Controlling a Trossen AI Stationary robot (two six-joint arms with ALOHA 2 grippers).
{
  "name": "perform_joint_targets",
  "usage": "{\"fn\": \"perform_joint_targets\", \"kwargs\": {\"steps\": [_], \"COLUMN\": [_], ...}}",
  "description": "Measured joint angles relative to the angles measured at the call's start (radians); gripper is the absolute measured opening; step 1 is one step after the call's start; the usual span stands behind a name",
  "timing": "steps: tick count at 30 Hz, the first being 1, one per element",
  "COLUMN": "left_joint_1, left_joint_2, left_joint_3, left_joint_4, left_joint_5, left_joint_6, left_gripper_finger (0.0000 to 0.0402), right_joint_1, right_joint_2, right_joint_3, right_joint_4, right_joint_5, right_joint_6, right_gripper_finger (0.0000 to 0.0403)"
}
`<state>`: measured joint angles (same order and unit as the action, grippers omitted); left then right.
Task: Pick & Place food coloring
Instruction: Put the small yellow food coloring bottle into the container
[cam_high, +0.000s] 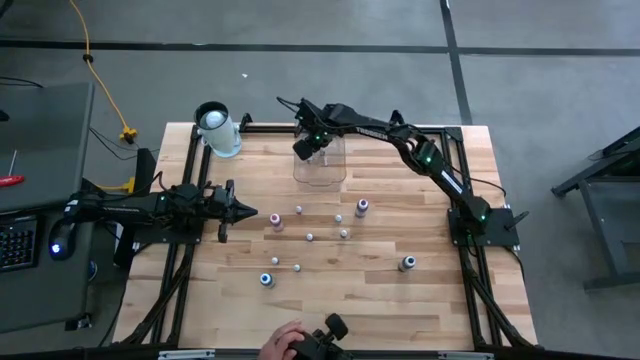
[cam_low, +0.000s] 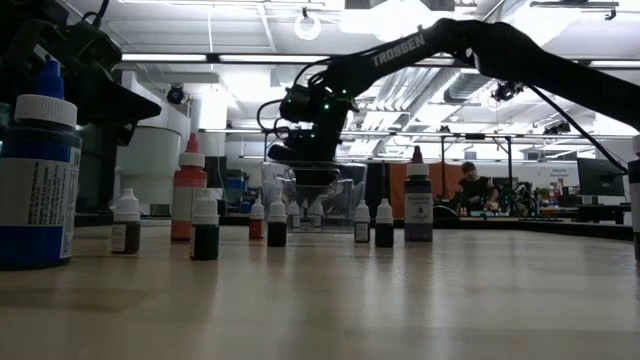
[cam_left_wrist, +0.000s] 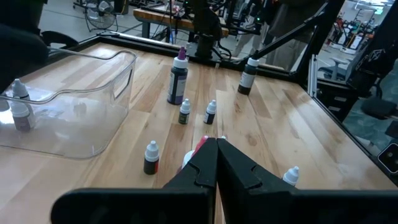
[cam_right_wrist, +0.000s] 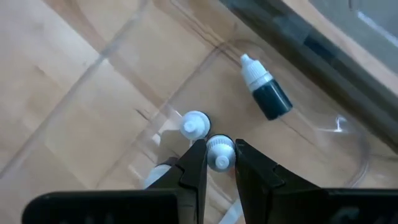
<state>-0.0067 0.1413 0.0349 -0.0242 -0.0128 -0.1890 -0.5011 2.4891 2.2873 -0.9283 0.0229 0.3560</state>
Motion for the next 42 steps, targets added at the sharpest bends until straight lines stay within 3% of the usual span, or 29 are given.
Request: {"fn": "perform_joint_targets", "kwargs": {"steps": [20,30,42], "left_joint_1": [0.0,0.0,0.0], "left_joint_2": [0.0,0.0,0.0], "left_joint_3": [0.0,0.0,0.0], "left_joint_4": [0.0,0.0,0.0], "left_joint_5": [0.001,0.001,0.001], "left_joint_6": [0.0,0.0,0.0], "left_gripper_finger": [0.0001,0.0001,0.0001], "right_joint_1": [-0.003,-0.003,-0.002], "right_joint_2": [0.0,0.0,0.0], "right_joint_3": [0.0,0.0,0.0], "right_joint_4": [-0.041,-0.04,-0.04], "right_joint_5": [-0.012,-0.029,-0.011], "right_joint_6": [0.002,0.003,0.003], "right_gripper_finger": [0.0059,0.0095,0.0101]}}
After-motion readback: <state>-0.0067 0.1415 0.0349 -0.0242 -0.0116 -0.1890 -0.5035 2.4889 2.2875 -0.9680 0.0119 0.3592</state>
